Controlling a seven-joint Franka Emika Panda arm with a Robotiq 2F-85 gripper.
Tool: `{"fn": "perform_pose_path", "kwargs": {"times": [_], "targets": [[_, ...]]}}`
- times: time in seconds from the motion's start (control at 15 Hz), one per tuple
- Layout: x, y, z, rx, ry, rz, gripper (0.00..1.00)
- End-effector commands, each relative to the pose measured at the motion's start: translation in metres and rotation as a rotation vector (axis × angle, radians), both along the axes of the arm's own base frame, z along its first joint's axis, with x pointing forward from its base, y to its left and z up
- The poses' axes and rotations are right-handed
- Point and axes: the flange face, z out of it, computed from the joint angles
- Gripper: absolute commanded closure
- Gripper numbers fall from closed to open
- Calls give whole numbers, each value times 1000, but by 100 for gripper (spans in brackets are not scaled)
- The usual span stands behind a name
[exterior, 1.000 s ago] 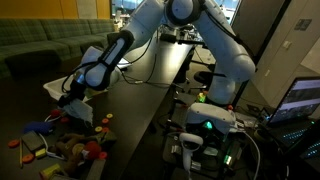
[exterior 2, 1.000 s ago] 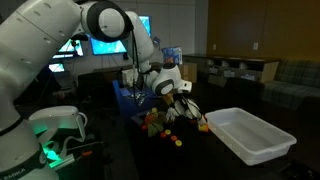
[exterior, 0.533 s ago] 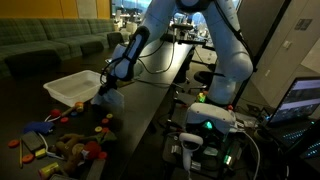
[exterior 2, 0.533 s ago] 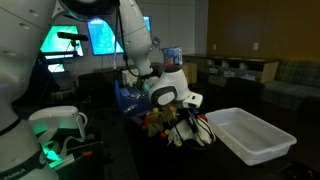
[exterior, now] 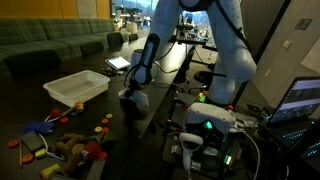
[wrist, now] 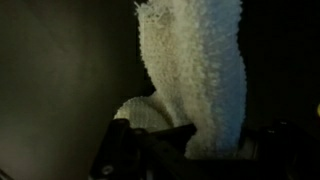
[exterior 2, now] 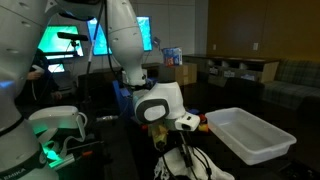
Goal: Use the towel to sweep the things on the table to the left and then put the towel in the white bin
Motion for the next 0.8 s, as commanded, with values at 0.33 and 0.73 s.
{"fn": "perform_pose_path", "kwargs": {"times": [0.33,0.73], "targets": [[-13,164,-68,68,134,251,100],[-3,292,-74,143,155,440,100]]}}
